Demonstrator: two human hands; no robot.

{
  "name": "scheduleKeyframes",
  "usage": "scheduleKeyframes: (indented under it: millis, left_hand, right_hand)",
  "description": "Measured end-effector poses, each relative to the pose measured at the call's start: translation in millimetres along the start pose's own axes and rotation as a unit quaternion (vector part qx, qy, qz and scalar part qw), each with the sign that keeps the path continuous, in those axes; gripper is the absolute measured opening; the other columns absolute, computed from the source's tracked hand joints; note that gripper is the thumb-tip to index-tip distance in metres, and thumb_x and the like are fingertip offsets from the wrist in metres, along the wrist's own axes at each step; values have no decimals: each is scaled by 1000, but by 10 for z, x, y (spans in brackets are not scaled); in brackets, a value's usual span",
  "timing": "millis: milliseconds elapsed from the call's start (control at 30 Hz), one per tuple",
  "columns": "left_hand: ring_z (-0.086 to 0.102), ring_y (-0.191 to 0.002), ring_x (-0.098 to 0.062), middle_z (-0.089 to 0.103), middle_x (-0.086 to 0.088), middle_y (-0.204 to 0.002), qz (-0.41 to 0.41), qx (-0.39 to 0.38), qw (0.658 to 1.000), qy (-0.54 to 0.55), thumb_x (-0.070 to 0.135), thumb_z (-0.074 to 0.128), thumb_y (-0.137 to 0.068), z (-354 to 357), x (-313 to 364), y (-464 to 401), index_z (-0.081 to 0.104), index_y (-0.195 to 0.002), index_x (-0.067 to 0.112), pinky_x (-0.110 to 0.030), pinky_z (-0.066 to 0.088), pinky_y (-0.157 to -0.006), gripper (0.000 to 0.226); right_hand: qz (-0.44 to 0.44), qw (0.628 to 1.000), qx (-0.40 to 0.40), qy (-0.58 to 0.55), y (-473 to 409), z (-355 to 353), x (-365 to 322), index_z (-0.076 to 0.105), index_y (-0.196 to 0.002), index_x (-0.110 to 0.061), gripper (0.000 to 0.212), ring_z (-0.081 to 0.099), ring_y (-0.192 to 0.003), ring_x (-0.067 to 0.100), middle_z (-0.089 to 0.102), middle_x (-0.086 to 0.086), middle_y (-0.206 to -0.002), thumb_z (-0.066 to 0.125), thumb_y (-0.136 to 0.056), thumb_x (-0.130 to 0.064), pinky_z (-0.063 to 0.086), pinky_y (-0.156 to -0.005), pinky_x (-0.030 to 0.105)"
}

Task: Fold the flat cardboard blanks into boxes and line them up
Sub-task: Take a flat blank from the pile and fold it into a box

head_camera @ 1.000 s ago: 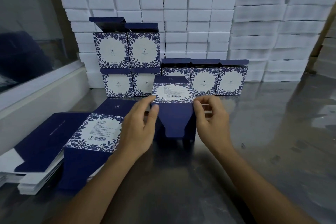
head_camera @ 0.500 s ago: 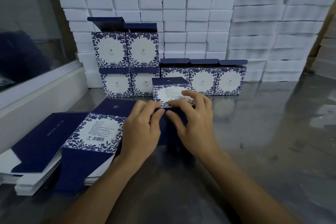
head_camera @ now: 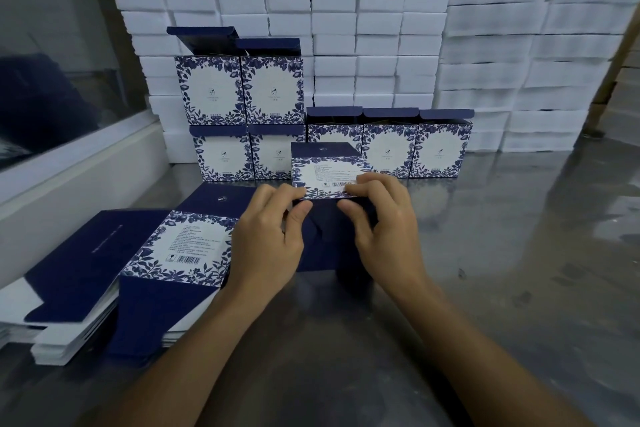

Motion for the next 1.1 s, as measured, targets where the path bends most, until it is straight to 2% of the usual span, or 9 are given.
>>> scheduleKeyframes:
  millis: [233, 400, 600, 733, 800, 867, 933, 1000, 1100]
  left_hand:
    - [56, -68, -19, 59, -3, -89, 1, 2, 1000, 9, 16, 62, -95, -1, -23, -1, 69, -103, 7, -38, 49, -59, 14]
    - [56, -71, -20, 58, -4, -89, -7, 10, 1000, 17, 20, 58, -94, -14, -79, -7, 69, -104, 7, -38, 50, -60, 20]
    - [57, -72, -22, 58, -5, -90, -11, 13, 1000, 20, 22, 57, -93, -1, -130, -11, 68, -104, 7, -40, 51, -63, 22]
    - [54, -87, -9, 56, -2, -107, -19, 3, 1000, 13, 30, 62, -91, 41, -186, 32, 62, -114, 14, -35, 52, -72, 28]
    - [44, -104, 5, 48, 1, -128, -25, -42, 999, 2, 31, 72, -85, 132, -252, 87, 49, -132, 22, -23, 47, -84, 54]
    - [40, -119, 8, 41, 8, -144, -65, -96, 993, 37, 33, 78, -79, 225, -370, 143, 29, -147, 36, -20, 43, -92, 84]
    - [47, -126, -4, 40, 15, -148, -107, -120, 984, 71, 36, 80, -77, 268, -468, 171, 17, -149, 45, -32, 48, -97, 96]
    - [48, -126, -8, 39, 18, -147, -108, -122, 985, 52, 37, 81, -75, 283, -488, 181, 16, -148, 49, -33, 46, -94, 98]
    - [42, -117, 5, 40, 20, -144, -98, -102, 989, 38, 33, 83, -73, 275, -463, 179, 21, -144, 49, -26, 40, -90, 95]
  right_hand:
    - [-1, 1000, 20, -23, -26, -2, 13, 69, -91, 0, 6, 56, -101, 16, 62, 4, -105, 72, -89, -6, 38, -90, 8]
    - [40, 997, 9, -62, -2, -12, 206, 68, -109, -5, 14, 59, -115, 15, 64, 6, -121, 65, -96, -11, 47, -97, 25]
    - [86, 990, 20, -110, -23, -16, 340, 66, -98, -21, 11, 64, -97, 18, 64, -9, -103, 66, -95, -10, 46, -76, 13]
    - [87, 988, 14, -126, -29, -3, 345, 57, -94, -40, 26, 65, -95, 10, 65, -13, -104, 66, -95, -15, 49, -74, 15]
    - [108, 982, -35, -153, -3, 73, 402, 54, -109, -48, 32, 63, -100, 3, 60, -25, -115, 69, -93, -24, 53, -75, 20]
    - [140, 970, -103, -169, 47, 167, 472, 39, -129, -59, 66, 61, -107, 1, 48, -40, -125, 80, -85, -31, 58, -80, 26]
    - [142, 967, -157, -145, 89, 237, 500, 26, -137, -66, 91, 57, -115, 4, 40, -43, -131, 86, -78, -31, 60, -86, 38]
    - [122, 969, -185, -110, 108, 287, 482, 25, -138, -65, 97, 53, -123, 12, 36, -48, -133, 88, -75, -27, 58, -90, 46]
    - [100, 979, -165, -71, 88, 272, 440, 32, -136, -56, 90, 53, -119, 11, 35, -51, -130, 89, -73, -26, 57, -89, 45]
Point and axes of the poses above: each hand's wrist, its own y-axis away from the middle knuckle, its own z-axis out of the palm, x = y × z, the point moved 8 cm from there along -y, towards the middle knuckle
